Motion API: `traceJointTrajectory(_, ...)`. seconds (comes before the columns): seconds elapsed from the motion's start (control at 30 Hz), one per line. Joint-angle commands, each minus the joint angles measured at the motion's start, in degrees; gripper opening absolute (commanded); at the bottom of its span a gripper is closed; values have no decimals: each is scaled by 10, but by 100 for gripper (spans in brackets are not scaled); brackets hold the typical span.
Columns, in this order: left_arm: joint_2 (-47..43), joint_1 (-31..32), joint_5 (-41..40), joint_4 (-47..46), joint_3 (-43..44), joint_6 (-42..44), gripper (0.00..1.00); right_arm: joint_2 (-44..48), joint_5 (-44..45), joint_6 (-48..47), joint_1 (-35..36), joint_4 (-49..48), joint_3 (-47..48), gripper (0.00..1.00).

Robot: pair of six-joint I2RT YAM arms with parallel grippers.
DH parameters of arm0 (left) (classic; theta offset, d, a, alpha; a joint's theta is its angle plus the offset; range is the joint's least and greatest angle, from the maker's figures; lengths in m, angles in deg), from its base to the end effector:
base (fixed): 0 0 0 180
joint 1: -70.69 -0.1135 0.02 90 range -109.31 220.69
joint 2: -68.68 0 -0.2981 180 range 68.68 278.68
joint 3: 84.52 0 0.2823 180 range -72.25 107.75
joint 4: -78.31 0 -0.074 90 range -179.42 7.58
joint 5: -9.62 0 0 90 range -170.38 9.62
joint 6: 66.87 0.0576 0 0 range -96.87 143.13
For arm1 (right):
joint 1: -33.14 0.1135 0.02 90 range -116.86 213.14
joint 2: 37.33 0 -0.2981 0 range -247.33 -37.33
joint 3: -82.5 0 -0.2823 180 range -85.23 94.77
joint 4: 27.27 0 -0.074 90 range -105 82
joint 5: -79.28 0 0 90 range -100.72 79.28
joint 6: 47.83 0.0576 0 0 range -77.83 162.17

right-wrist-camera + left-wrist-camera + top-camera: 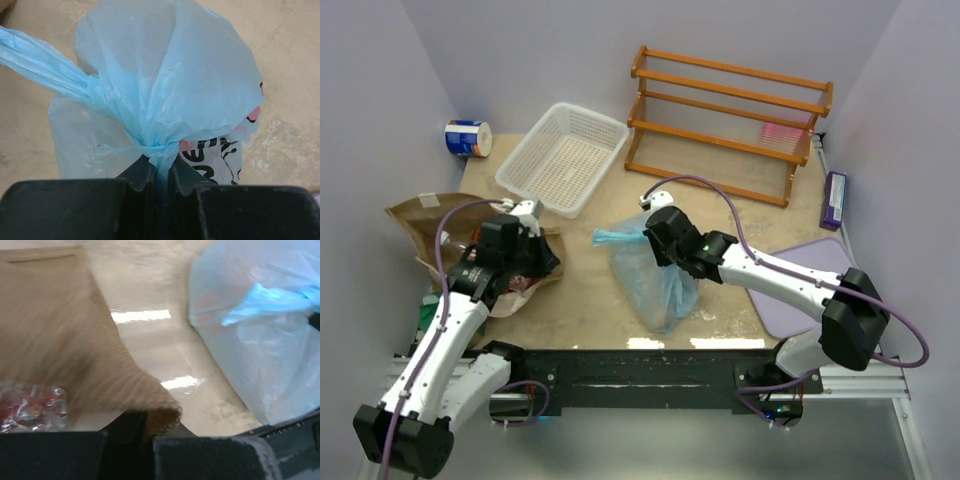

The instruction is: Place the mixed food into the grocery bags and tie them

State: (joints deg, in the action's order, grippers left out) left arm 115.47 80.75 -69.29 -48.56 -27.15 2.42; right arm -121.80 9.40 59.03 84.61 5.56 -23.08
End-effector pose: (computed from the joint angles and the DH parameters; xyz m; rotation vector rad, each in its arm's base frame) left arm 0.1847 -0.0440 0.2943 -0.1181 2.3452 -0.4931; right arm 0.2417 0.2717 0.2738 -0.5069 2.2164 0.2224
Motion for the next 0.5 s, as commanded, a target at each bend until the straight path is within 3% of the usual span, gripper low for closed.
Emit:
traceJointTrajectory(0.0,38,142,41,-106,1,-81,0,45,14,-1,-20,2,7,0)
traceJointTrajectory(0.2,123,243,24,-181,33,-112,0,106,38,-4,-44,41,6,0)
traceJointTrajectory(0.47,246,328,36,-265,129,-99,0,235,60,-10,-48,99,68,0)
